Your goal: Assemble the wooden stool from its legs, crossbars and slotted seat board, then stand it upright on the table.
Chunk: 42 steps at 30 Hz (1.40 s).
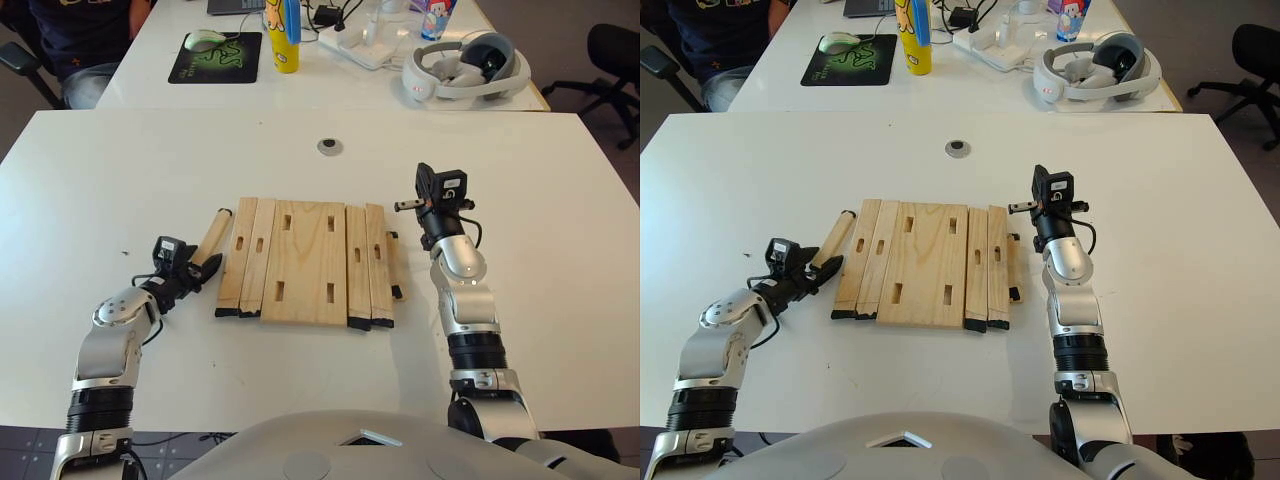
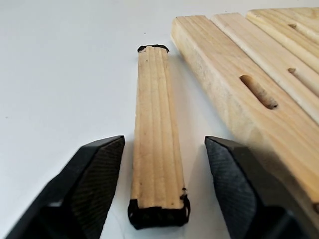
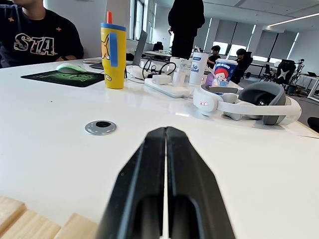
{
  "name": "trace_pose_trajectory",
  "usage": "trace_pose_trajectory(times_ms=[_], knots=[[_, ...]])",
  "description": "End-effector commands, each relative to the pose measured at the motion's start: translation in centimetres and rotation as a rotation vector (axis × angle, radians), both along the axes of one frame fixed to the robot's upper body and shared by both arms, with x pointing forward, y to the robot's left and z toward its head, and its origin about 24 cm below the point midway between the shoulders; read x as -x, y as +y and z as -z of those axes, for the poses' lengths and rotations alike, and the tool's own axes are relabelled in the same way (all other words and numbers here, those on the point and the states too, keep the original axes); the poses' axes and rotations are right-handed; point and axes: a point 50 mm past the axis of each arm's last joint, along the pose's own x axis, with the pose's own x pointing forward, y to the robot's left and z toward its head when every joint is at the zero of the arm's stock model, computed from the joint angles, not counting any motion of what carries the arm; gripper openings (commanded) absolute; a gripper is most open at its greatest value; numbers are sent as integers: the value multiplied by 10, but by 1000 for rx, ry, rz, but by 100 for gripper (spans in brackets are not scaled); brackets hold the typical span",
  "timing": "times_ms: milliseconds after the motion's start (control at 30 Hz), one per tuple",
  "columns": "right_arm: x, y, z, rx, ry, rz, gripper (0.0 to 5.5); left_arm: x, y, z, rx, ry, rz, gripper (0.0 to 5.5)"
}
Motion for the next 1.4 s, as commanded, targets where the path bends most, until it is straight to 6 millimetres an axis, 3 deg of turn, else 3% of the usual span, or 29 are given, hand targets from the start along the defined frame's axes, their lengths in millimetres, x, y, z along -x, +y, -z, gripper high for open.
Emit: trace_pose_trajectory(times_ms=[33,267,433,533,633,800,900,1200,1400], knots=[[-4,2,-5,-8,-18,-4,0,0,4,1,-70,8,16,235],[-5,3,-5,-11,-21,-5,0,-3,5,0,-100,-13,18,131],[-7,3,-8,-11,-29,-8,0,-15,1,-16,-107,-100,20,131],[-12,4,-19,-29,-58,-24,0,-29,-3,-39,-90,-233,-1,131],[-21,12,-40,-222,-34,-111,0,-40,-14,-66,-42,-380,11,131],[-14,48,-91,-813,145,-575,75,-42,-52,-102,78,-546,170,131],[-6,56,-109,-988,231,-751,131,-37,-75,-110,131,-581,270,131],[6,71,-112,-1258,454,-851,277,-30,-107,-122,222,-623,367,131],[8,75,-119,-1284,500,-854,280,-26,-115,-119,236,-605,389,131]])
